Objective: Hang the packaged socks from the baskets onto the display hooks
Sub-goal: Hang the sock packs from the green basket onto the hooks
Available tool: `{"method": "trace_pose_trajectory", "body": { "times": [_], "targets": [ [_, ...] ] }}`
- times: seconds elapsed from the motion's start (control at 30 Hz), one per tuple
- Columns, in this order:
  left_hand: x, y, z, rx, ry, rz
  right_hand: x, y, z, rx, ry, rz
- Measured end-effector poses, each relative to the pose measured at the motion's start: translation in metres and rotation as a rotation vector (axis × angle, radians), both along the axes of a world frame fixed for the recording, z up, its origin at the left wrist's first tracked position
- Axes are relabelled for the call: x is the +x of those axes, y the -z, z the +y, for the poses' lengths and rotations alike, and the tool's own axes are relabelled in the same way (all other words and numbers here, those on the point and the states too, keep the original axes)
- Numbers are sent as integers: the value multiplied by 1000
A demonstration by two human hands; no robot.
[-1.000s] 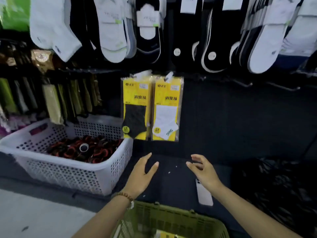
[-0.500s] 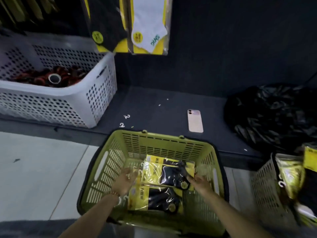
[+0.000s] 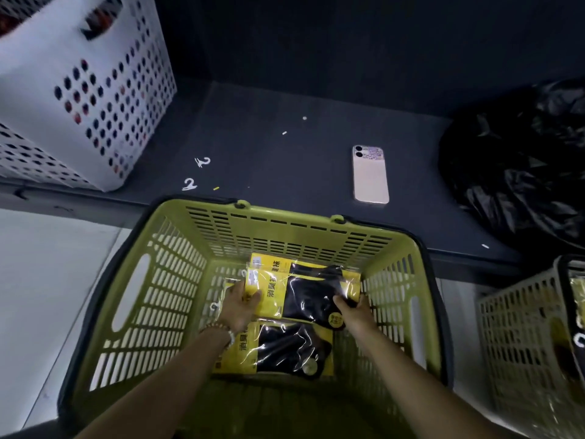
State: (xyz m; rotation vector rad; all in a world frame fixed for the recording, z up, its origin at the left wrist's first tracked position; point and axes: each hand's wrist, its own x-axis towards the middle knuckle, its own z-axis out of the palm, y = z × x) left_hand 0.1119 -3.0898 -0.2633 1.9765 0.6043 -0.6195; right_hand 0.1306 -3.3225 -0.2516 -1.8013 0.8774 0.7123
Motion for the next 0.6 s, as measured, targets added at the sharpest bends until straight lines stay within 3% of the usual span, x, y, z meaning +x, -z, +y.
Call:
{"method": "trace_pose_trajectory", "body": {
  "times": [0.13,0.27,0.43,0.5,0.6],
  "targets": [
    [4,7,8,-67,-159,-3,1,0,1,18,36,-31],
    [2,-3,24,25,-272,-15,-1,-16,-1,85,11,-59],
    [-7,-71,33,-46,-484,-118,-12,-59,5,263,25,-131],
    [-15,-106,31,-155,-642,-173,-18,-85,10,332,40,-178],
    [-29,-162,25,-566,-834,-325,-26,-133,20,373,61,-290]
  ]
}}
